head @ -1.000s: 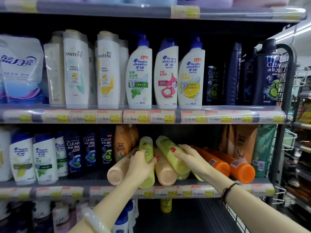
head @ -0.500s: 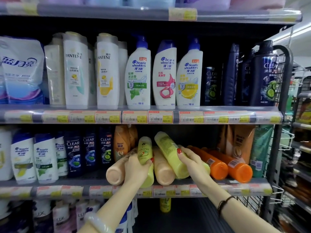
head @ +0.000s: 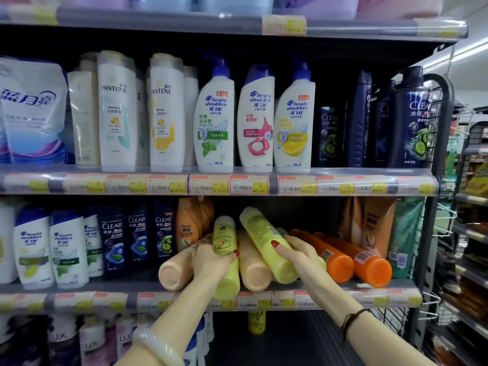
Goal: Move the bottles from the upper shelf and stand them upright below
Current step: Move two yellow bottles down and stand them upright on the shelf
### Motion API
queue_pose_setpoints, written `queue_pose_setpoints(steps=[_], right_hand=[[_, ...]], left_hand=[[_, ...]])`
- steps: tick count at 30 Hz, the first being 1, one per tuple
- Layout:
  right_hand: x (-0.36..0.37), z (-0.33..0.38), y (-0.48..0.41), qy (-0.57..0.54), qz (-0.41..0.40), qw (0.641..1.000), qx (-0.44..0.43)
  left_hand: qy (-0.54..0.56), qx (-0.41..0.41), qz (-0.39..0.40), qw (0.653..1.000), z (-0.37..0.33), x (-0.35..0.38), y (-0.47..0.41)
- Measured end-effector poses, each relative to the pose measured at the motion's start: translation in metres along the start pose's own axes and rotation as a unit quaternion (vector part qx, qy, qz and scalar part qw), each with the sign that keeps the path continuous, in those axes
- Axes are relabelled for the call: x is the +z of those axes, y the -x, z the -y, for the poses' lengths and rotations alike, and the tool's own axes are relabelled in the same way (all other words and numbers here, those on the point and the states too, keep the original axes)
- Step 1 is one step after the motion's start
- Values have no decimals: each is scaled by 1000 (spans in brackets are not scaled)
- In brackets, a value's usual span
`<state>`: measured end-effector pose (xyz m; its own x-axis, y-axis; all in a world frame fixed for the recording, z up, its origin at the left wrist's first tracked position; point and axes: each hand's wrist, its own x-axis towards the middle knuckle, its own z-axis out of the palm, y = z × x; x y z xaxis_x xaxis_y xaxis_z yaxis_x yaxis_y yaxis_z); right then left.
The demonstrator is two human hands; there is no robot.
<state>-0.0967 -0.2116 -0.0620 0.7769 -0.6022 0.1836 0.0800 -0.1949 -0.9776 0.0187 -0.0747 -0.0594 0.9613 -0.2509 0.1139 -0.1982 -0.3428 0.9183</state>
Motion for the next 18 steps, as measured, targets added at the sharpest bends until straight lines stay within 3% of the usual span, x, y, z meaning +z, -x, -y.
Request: queue_pose_setpoints(steps=[11,18], right_hand=[[6,-3,6,-14,-40,999,-30],[3,-5,11,-15,-37,999,-24]], left_hand=[[144,-38,20,989,11,-1,3],[202,-18,49,978,21,-4,6]])
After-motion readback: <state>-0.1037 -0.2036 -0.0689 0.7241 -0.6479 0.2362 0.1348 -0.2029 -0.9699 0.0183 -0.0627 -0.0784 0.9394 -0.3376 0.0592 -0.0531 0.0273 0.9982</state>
